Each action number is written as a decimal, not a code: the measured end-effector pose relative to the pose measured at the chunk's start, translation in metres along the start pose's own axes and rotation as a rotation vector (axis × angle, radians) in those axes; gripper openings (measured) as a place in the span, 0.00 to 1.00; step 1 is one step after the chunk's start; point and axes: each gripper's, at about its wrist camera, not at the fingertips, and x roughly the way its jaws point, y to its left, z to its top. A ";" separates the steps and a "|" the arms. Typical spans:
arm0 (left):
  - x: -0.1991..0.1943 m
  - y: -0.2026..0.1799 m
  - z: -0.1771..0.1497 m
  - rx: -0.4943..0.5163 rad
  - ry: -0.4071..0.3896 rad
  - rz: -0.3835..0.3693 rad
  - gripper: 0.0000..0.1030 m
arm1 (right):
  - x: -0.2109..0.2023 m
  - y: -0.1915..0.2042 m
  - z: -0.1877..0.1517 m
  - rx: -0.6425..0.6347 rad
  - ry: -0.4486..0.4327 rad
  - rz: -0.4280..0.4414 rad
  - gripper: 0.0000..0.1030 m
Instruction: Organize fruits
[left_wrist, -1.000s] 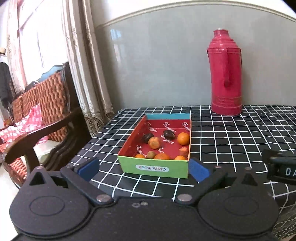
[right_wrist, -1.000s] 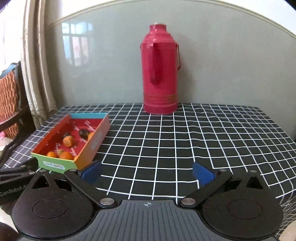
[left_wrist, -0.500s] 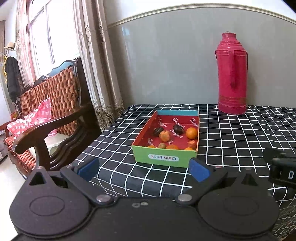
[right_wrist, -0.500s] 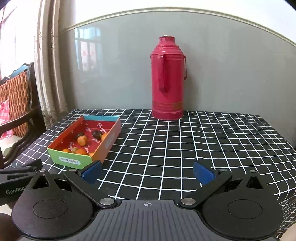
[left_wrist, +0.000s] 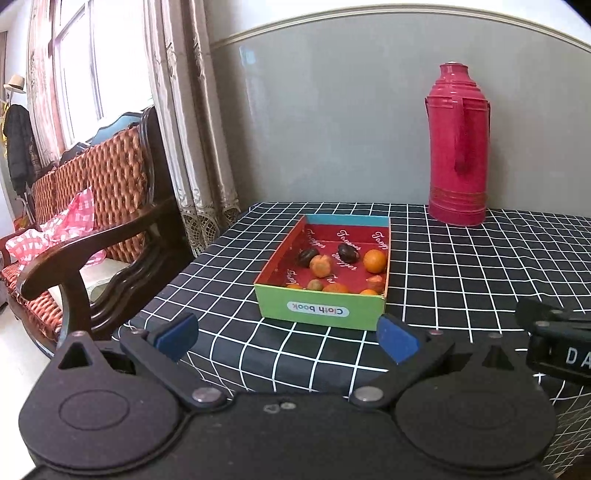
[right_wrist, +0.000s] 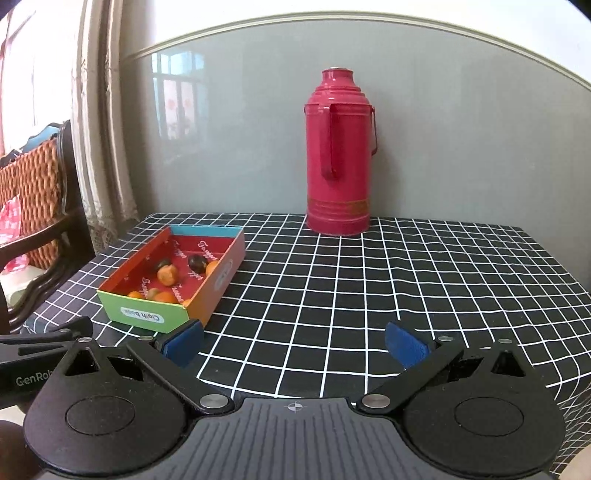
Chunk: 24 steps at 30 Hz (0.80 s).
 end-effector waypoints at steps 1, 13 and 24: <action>0.000 0.000 0.000 0.002 0.000 0.000 0.94 | 0.000 0.000 0.000 0.000 0.000 0.000 1.00; 0.002 0.003 0.001 -0.015 0.007 -0.004 0.94 | 0.001 0.003 -0.001 -0.008 0.001 0.010 1.00; 0.005 0.003 0.000 -0.021 0.018 -0.005 0.94 | 0.001 0.004 -0.002 -0.011 0.003 0.016 1.00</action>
